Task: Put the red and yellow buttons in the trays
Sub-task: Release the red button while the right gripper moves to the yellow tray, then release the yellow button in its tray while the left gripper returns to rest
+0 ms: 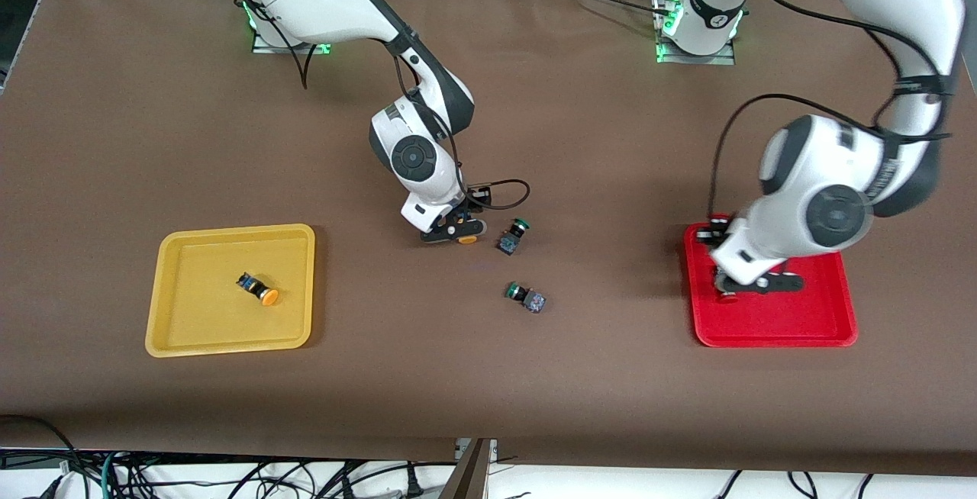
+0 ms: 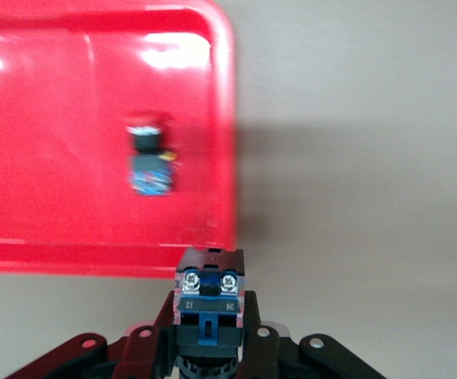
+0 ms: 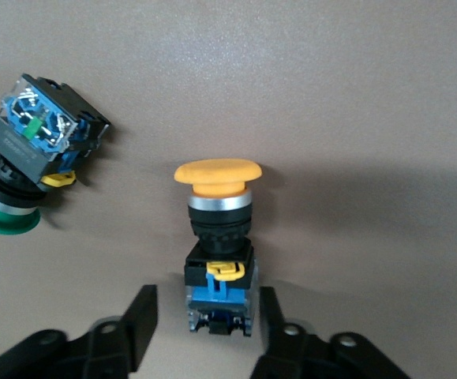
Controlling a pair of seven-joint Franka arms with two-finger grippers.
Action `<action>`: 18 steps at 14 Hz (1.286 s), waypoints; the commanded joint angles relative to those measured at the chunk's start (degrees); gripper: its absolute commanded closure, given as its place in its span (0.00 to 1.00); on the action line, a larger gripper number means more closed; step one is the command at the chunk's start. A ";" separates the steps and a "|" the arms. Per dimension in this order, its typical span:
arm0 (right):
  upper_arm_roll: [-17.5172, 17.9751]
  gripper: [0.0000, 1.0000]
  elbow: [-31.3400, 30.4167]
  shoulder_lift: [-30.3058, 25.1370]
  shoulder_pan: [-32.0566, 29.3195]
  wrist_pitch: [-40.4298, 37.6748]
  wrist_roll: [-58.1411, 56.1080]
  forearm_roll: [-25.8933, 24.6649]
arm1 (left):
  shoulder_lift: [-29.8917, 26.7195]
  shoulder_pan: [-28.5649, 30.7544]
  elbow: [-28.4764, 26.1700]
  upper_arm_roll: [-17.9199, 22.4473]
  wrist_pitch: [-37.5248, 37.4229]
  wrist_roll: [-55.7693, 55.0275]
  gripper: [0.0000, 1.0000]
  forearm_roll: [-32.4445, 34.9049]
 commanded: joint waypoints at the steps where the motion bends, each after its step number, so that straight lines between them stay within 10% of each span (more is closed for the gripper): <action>1: -0.67 0.88 -1.09 -1.02 0.24 0.94 -0.34 -0.89 | 0.39 5.51 0.97 -0.75 -0.87 11.13 0.79 7.87; 6: -7.16 1.00 -0.47 -6.19 0.07 -9.40 -11.38 -2.82 | 5.55 10.71 0.70 0.03 9.83 18.38 0.79 11.77; 13: -25.96 1.00 -6.00 -12.98 0.16 -20.51 -38.56 -3.09 | 13.31 14.15 -2.72 0.21 25.77 18.82 0.68 13.28; 14: -27.82 1.00 -6.71 -12.72 0.07 -19.55 -39.97 -2.92 | 13.31 14.14 -2.72 0.21 25.77 18.91 0.59 13.28; 15: -28.62 1.00 -7.67 -12.28 -0.11 -17.71 -40.08 -2.92 | 13.31 14.14 -2.72 0.21 25.77 18.73 0.01 13.28; 18: -28.62 1.00 -8.74 -10.17 -2.30 -12.52 -40.16 -2.65 | 10.34 14.75 -2.72 -0.05 22.02 19.78 0.00 13.28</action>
